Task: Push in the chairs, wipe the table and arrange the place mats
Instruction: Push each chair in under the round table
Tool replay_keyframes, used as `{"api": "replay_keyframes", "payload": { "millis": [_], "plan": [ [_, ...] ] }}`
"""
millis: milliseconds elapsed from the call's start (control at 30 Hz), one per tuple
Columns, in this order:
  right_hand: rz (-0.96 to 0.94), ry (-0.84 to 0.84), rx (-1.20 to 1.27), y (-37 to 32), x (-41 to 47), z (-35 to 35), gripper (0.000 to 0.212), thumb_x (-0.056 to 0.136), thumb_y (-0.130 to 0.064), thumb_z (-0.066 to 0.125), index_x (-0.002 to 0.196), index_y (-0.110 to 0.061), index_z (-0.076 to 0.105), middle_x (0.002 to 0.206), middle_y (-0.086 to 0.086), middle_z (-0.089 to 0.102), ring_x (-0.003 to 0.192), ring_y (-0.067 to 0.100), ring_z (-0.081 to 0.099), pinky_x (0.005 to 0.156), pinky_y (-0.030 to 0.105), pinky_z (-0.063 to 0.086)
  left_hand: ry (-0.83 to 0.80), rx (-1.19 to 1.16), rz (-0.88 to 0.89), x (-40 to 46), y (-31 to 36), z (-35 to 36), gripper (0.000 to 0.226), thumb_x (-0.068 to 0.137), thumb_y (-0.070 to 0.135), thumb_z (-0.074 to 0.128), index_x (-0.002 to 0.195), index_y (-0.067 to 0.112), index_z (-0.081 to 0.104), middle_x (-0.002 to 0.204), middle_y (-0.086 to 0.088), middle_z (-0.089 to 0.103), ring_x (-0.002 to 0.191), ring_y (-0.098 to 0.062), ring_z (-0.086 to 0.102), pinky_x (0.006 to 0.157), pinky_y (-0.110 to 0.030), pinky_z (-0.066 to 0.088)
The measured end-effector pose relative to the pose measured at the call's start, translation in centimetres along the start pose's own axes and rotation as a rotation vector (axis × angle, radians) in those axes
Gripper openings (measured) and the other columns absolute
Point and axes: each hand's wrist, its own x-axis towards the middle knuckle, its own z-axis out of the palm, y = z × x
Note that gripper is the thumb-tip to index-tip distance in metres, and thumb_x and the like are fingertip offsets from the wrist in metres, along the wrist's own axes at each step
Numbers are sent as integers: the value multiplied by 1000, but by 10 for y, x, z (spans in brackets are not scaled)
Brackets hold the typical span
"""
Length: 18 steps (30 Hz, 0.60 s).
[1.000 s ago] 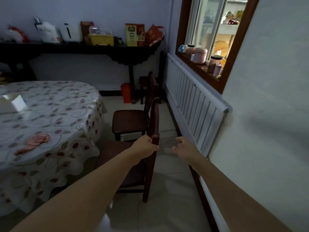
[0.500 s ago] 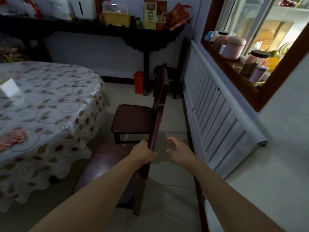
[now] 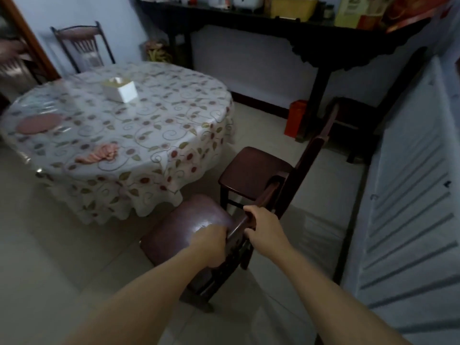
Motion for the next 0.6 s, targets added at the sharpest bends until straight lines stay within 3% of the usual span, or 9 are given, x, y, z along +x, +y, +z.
{"api": "replay_keyframes", "payload": {
  "millis": [67,167,300,367,433,533,600],
  "plan": [
    [-62,12,-83,-2,11,1,45,83,-14,60,127,-18,51,120,6,56,113,24,53,93,36,45,-25,-4,-10,1,-6,-8,30,80,24,63,108,18,55,109,-4,62,102,-26,59,71,-31,41],
    [-195,39,-247,-12,32,5,42,83,-17,61,124,-18,52,113,5,55,107,23,51,81,32,42,-50,-18,-60,5,-22,-26,38,75,28,66,110,20,54,111,-5,61,102,-27,59,80,-34,50],
    [-464,292,-525,-38,71,10,30,70,-7,74,99,-16,68,81,6,55,76,24,53,63,31,40,14,-19,-139,18,-56,-58,40,74,25,62,114,22,57,110,-4,61,101,-28,59,80,-39,52],
    [-545,351,-579,-55,97,12,29,68,-9,75,95,-16,67,84,8,55,79,26,54,70,36,46,69,-35,-182,26,-76,-75,36,75,22,61,110,25,59,104,-1,61,97,-26,60,74,-38,52],
    [-600,326,-610,-71,125,15,34,68,-10,76,99,-14,65,101,14,58,97,33,56,89,44,47,153,-36,-238,34,-94,-87,25,75,19,59,100,23,60,97,-1,61,92,-25,60,68,-35,50],
    [-648,204,-646,-99,165,21,43,73,-8,70,113,-12,57,124,17,52,119,35,47,108,49,31,296,-29,-322,49,-117,-101,15,75,17,60,89,23,56,95,-1,63,88,-24,61,65,-33,47],
    [-673,154,-664,-116,189,28,44,77,-7,64,119,-13,51,120,10,55,117,31,47,110,46,26,344,-35,-368,58,-130,-111,18,75,18,64,86,25,52,96,-1,62,90,-24,61,65,-32,45]
  ]
}}
